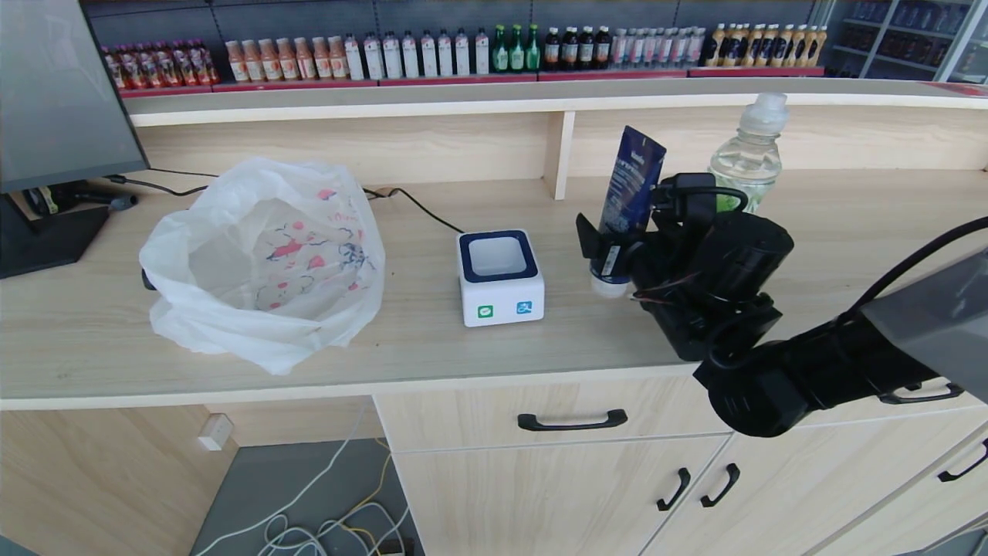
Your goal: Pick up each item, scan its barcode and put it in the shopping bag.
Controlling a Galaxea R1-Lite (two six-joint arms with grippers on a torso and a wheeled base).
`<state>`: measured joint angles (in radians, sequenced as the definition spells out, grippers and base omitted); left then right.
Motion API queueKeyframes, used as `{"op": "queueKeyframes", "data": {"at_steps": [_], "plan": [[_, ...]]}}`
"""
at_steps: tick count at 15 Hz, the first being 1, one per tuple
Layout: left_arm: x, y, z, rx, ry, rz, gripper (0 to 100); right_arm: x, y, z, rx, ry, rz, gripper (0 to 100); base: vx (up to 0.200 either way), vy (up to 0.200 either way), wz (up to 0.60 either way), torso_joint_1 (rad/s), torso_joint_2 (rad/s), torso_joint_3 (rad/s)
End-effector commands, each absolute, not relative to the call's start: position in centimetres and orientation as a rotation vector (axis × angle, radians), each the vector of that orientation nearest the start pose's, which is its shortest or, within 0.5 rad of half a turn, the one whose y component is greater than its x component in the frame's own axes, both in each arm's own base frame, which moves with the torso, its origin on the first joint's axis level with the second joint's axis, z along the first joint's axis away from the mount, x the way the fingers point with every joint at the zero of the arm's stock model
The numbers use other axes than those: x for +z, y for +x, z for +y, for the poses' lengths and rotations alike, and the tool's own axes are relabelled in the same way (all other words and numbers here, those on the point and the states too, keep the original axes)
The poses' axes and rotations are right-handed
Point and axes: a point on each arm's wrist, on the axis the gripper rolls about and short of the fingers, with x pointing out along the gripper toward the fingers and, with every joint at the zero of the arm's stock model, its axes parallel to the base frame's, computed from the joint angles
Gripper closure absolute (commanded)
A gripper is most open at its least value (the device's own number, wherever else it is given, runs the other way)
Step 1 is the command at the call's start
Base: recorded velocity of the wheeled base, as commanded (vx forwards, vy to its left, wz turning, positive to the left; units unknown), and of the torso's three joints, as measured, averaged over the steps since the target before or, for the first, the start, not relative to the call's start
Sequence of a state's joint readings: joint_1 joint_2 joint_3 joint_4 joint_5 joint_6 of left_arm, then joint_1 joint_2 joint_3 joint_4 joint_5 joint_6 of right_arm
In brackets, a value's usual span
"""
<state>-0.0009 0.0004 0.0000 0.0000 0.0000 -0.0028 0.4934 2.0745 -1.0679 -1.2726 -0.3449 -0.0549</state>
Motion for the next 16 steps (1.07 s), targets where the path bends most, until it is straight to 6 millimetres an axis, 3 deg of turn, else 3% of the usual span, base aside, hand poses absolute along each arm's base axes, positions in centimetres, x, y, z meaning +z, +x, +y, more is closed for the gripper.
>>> {"op": "queueKeyframes", "data": {"at_steps": [1,3,4,8,16], "plan": [[7.55,-2.28,0.00,0.000,-0.003,0.000,0,18.02,35.64,18.32,0.140,0.052,-0.244,0,0.000,0.000,0.00,0.000,0.00,0.000],[7.55,-2.28,0.00,-0.002,-0.003,0.000,0,17.94,35.65,18.25,0.134,0.051,-0.240,0,0.000,0.000,0.00,0.000,0.00,0.000],[7.55,-2.28,0.00,-0.002,-0.003,0.000,0,17.90,35.67,18.19,0.132,0.051,-0.239,100,0.000,0.000,0.00,0.000,0.00,0.000],[7.55,-2.28,0.00,-0.002,-0.003,0.000,0,17.12,35.36,17.95,0.133,0.070,-0.219,100,0.000,0.000,0.00,0.000,0.00,0.000],[7.55,-2.28,0.00,0.000,-0.003,0.000,0,17.98,35.21,17.53,0.126,0.078,-0.240,100,0.000,0.000,0.00,0.000,0.00,0.000]]}}
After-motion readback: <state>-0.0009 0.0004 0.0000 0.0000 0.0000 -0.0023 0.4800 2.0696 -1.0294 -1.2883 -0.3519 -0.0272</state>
